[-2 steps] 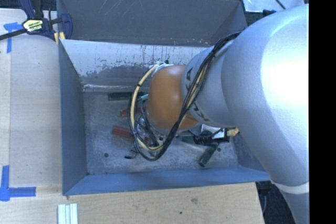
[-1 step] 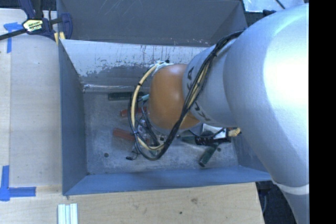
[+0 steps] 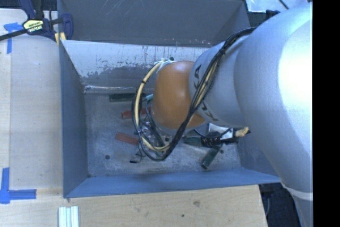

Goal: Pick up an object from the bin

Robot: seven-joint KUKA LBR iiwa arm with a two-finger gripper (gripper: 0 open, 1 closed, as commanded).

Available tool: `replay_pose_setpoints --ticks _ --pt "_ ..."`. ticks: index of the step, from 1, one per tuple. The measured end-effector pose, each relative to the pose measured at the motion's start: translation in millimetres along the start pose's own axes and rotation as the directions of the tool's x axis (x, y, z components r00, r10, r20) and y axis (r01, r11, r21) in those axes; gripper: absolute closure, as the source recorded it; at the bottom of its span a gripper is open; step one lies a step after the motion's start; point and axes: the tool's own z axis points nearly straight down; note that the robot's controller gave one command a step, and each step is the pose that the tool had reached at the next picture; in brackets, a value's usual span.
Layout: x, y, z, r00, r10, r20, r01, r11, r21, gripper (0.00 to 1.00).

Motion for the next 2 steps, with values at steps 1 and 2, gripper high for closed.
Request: replay_pose_setpoints --ticks 1,2 --pt "-1.2 0.7 -20.4 1.0 -0.001 0.001 0.001 1.0 -0.001 1.0" --pt "-3.1 1.7 -30.0 1.0 -0.001 0.006 0.001 1.0 -0.005 1.0"
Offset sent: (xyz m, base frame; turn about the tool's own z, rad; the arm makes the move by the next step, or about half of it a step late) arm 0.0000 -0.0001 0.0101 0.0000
